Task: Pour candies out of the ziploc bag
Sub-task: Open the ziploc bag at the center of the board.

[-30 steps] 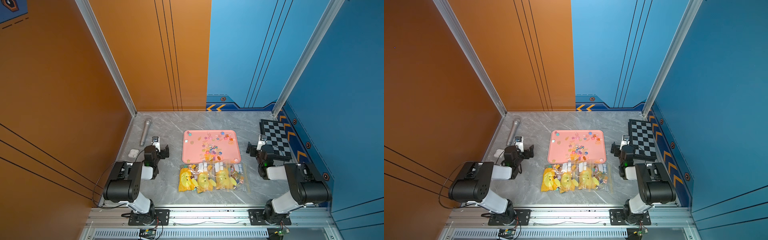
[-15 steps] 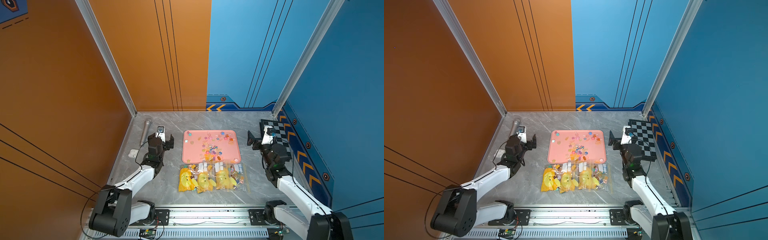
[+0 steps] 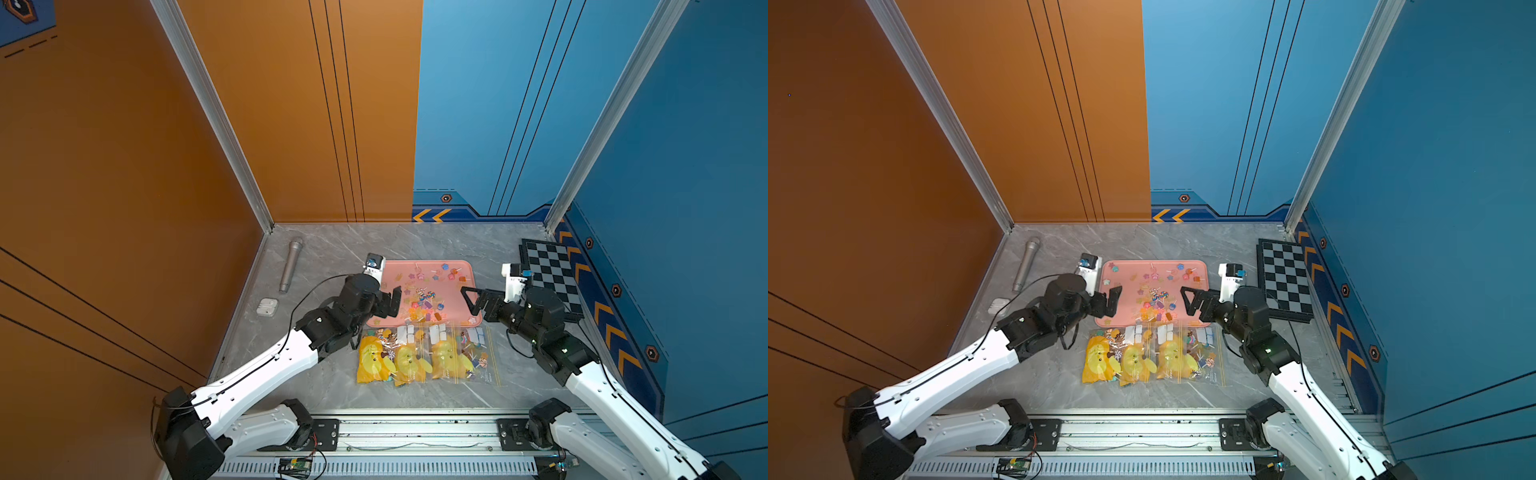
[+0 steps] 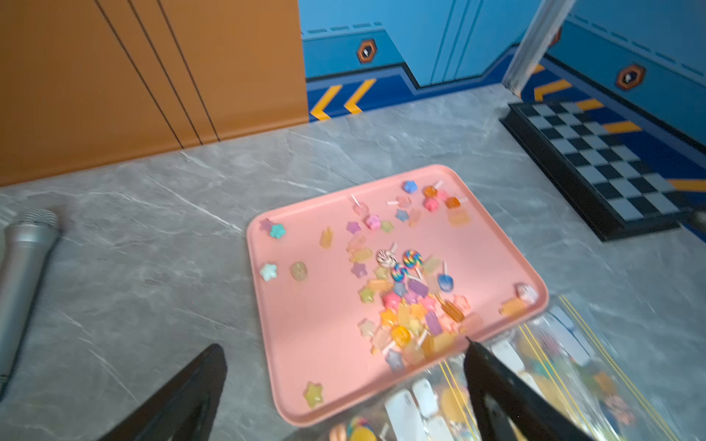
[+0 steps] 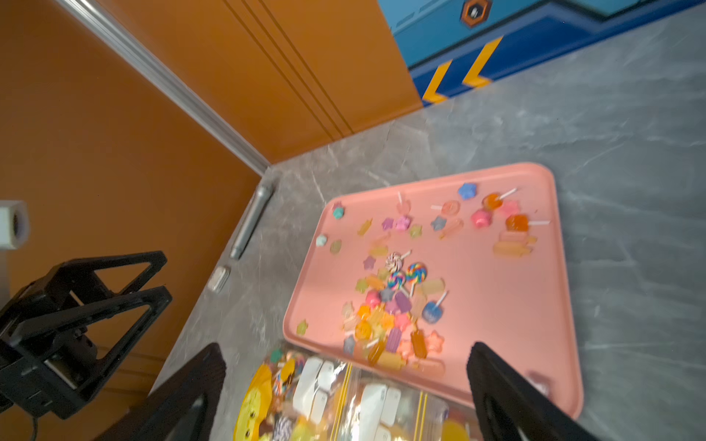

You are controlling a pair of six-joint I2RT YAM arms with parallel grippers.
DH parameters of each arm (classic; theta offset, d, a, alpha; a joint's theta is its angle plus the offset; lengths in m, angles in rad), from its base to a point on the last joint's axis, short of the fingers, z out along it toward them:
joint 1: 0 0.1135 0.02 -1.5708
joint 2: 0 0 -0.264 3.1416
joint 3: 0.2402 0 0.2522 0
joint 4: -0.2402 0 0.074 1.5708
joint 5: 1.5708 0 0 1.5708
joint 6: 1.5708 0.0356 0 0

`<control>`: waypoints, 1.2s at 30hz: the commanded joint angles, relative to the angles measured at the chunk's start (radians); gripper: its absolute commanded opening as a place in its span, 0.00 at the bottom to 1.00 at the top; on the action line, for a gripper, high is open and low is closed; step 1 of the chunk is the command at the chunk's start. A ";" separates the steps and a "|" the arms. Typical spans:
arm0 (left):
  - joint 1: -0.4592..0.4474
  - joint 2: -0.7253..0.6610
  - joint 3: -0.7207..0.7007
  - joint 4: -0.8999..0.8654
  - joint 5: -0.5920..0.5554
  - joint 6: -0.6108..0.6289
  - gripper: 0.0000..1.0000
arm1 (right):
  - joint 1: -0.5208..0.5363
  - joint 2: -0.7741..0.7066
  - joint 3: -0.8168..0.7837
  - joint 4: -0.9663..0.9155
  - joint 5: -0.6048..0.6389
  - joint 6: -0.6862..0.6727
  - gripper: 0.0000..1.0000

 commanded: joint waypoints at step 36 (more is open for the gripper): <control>-0.254 0.512 0.160 -0.180 0.137 -0.493 0.65 | -0.037 -0.132 0.008 -0.265 -0.004 0.219 1.00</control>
